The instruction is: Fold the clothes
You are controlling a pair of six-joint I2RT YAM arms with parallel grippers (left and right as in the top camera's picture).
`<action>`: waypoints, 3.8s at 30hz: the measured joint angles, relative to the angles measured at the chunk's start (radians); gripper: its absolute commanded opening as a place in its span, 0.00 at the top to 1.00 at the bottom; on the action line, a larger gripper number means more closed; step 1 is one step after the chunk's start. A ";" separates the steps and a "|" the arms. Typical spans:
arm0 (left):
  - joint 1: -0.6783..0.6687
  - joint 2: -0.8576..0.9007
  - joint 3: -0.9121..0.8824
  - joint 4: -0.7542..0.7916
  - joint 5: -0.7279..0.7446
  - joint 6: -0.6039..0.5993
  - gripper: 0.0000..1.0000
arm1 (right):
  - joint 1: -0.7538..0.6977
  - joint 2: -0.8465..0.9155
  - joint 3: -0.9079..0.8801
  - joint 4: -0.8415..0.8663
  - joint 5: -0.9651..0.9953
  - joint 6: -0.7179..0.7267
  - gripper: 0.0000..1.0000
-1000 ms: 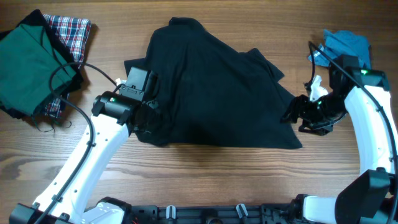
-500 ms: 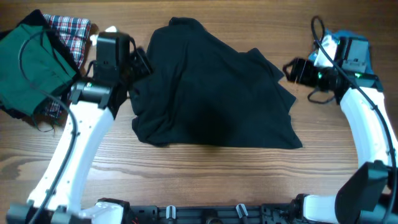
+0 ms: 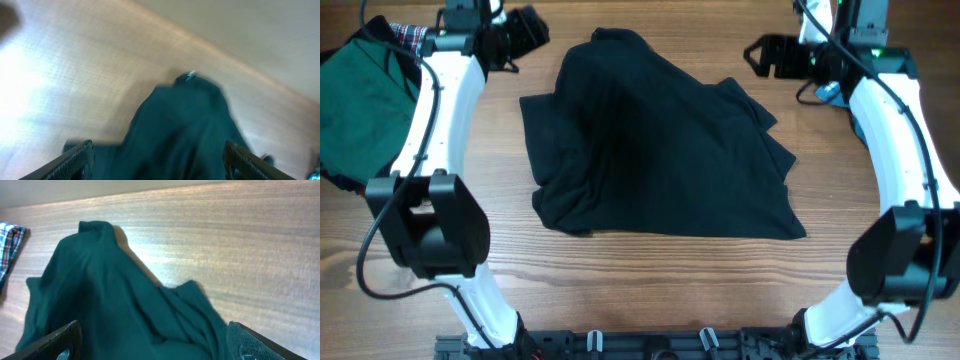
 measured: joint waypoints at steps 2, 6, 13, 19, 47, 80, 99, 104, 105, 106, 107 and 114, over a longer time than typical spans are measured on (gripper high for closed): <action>-0.005 0.031 0.021 0.052 0.016 0.006 0.17 | -0.001 0.063 0.015 0.000 0.005 -0.011 0.07; -0.023 0.133 0.023 0.140 0.037 0.011 0.17 | -0.002 0.175 0.013 -0.004 0.009 -0.042 0.06; -0.063 0.272 0.023 0.222 0.063 0.011 0.19 | -0.002 0.191 0.012 0.015 0.012 -0.082 0.06; -0.098 0.338 0.023 0.225 0.063 0.028 0.29 | -0.002 0.191 0.012 0.015 0.012 -0.082 0.06; -0.098 0.386 0.025 0.190 -0.100 0.055 0.96 | -0.005 0.279 0.012 -0.076 0.051 -0.013 0.24; -0.098 0.386 0.036 0.150 -0.100 0.055 0.96 | 0.105 0.417 0.030 0.103 0.346 -0.230 0.96; -0.098 0.385 0.041 0.127 -0.097 0.055 0.96 | 0.046 0.444 0.204 0.416 0.510 -0.211 0.00; -0.098 0.385 0.042 0.126 -0.097 0.055 0.96 | 0.030 0.445 0.204 0.442 0.611 -0.171 0.00; -0.098 0.385 0.042 0.122 -0.097 0.055 0.96 | 0.024 0.445 0.204 0.410 0.623 -0.164 0.00; -0.098 0.385 0.044 0.118 -0.097 0.055 0.96 | 0.020 0.445 0.204 0.386 0.631 -0.159 0.00; -0.097 0.385 0.045 0.114 -0.097 0.055 0.93 | 0.018 0.445 0.204 0.354 0.637 -0.155 0.00; -0.040 0.274 0.037 -0.031 -0.101 0.055 0.39 | 0.018 0.375 0.208 0.094 0.494 -0.086 0.00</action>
